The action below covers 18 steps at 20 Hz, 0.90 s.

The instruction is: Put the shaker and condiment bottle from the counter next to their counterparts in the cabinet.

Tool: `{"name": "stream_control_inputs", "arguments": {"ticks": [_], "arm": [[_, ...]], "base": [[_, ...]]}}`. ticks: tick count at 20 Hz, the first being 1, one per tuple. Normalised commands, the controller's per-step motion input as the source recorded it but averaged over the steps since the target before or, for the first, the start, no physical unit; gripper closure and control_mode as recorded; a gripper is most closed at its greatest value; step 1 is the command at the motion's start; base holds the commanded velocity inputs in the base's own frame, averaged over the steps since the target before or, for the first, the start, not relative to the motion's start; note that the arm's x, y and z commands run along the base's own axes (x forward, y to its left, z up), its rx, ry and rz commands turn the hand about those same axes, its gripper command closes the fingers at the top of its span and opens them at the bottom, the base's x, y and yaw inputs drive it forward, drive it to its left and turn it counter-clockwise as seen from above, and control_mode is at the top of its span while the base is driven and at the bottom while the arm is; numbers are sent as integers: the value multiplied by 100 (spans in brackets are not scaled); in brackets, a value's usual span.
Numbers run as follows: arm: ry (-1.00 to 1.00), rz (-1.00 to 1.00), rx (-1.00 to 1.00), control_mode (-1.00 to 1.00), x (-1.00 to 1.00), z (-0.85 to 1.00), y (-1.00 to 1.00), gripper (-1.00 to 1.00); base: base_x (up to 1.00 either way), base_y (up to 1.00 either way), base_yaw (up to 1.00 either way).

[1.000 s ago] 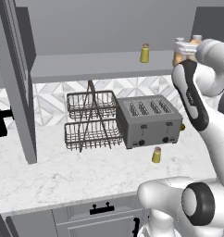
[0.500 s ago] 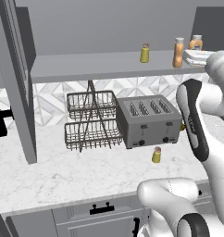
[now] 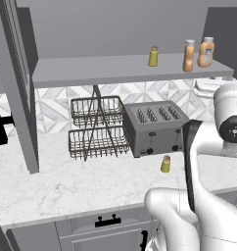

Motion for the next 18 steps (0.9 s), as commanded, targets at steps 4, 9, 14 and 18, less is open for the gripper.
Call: {"name": "stream_control_inputs", "arguments": {"ticks": [4,9,14,18], "arm": [[5,-14,3,-100,-38,-29,19,-100],[2,0,3,-100,-2,-3,5,-100],[0,-2,24,-100,0,-65,21,-100],[0,-8,43,-100,-1,-84,20,-100]], "base": [[0,0,0],[0,0,0],[0,0,0],[0,0,0]]}}
